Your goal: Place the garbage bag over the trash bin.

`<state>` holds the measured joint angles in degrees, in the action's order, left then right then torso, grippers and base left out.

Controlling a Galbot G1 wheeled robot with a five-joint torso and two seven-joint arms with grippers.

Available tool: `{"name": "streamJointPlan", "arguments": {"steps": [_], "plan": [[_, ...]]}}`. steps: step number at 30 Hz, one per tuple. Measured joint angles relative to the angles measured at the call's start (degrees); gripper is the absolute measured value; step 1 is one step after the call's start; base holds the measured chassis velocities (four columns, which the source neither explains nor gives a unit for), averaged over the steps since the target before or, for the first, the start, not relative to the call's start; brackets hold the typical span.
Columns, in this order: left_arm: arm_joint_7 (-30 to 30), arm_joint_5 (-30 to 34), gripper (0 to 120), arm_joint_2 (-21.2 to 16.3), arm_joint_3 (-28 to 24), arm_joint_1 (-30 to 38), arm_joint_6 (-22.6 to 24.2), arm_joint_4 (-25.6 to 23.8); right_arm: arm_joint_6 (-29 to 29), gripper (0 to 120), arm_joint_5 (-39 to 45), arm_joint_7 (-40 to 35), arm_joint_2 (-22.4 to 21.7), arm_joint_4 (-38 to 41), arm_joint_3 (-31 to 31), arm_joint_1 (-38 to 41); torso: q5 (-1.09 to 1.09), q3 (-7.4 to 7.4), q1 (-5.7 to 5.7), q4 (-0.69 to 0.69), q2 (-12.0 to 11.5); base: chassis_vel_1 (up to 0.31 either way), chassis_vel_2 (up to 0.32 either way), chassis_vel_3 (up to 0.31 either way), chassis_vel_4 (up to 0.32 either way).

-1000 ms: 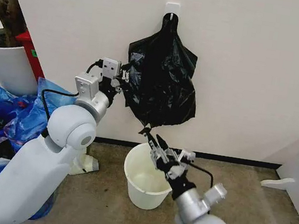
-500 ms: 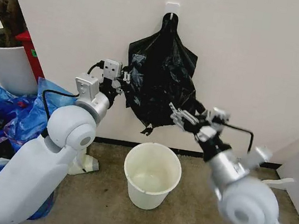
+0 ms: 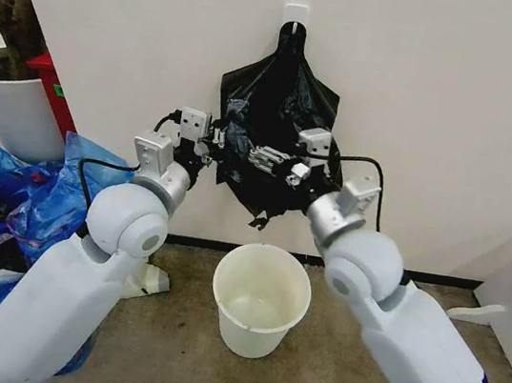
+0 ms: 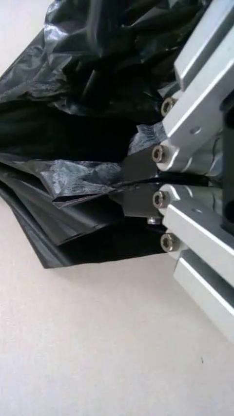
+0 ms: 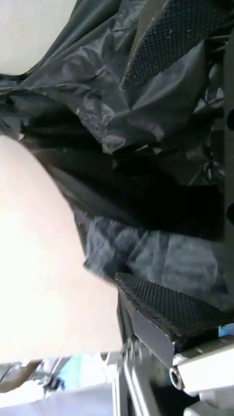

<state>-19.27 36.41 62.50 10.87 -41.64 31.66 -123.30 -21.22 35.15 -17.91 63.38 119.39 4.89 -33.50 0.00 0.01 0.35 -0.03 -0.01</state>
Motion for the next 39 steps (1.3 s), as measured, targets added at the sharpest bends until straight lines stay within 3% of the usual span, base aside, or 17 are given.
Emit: {"name": "streamJointPlan", "arguments": {"steps": [5, 14, 21, 25, 30, 34, 39], "plan": [[0.18, -0.14, 0, -0.07, 0.49, -0.76, -0.02, -0.64, -4.96, 100, -0.51, -3.74, 0.94, -1.43, 1.64, 3.99, 0.0, -0.01, 0.0, 0.01, 0.0, 0.0, 0.0, 0.0, 0.0], [0.47, -0.16, 0, -0.55, 1.1, -1.85, 0.07, -2.11, -11.66, 100, -7.95, -2.06, -0.93, -3.24, 5.61, 9.29, 0.0, -0.01, 0.0, 0.01, 0.01, 0.0, 0.0, 0.0, 0.0], [0.76, -0.23, 0, -0.95, 1.28, -2.24, 0.16, -3.01, -13.14, 98, -11.74, -1.41, -1.44, -4.58, 6.17, 10.09, 0.0, -0.01, 0.0, 0.01, 0.01, 0.0, 0.0, 0.0, 0.0], [0.89, -0.23, 0, -1.04, 1.37, -2.29, 0.17, -3.25, -13.65, 88, -11.81, -2.0, -1.46, -5.12, 6.24, 10.19, 0.0, -0.01, 0.0, 0.02, 0.01, 0.0, 0.0, 0.0, 0.0], [1.03, -0.26, 0, -1.01, 1.38, -2.32, 0.16, -3.5, -14.2, 65, -11.96, -4.16, -1.27, -6.64, 6.18, 9.93, 0.0, -0.01, 0.0, 0.02, 0.01, 0.0, 0.0, 0.0, 0.0], [1.24, -0.29, 0, -1.02, 1.5, -2.44, 0.12, -3.9, -13.67, 55, -12.62, -4.7, -1.37, -7.69, 5.45, 9.25, 0.0, -0.01, -0.01, 0.02, 0.01, 0.0, 0.0, 0.0, 0.0], [1.32, -0.5, 0, -0.85, 1.6, -2.93, -0.81, -4.37, -11.96, 34, -13.11, -5.29, -1.95, -8.8, 4.37, 7.56, 0.0, -0.01, -0.01, 0.01, 0.01, 0.0, 0.0, 0.0, 0.0]]}}
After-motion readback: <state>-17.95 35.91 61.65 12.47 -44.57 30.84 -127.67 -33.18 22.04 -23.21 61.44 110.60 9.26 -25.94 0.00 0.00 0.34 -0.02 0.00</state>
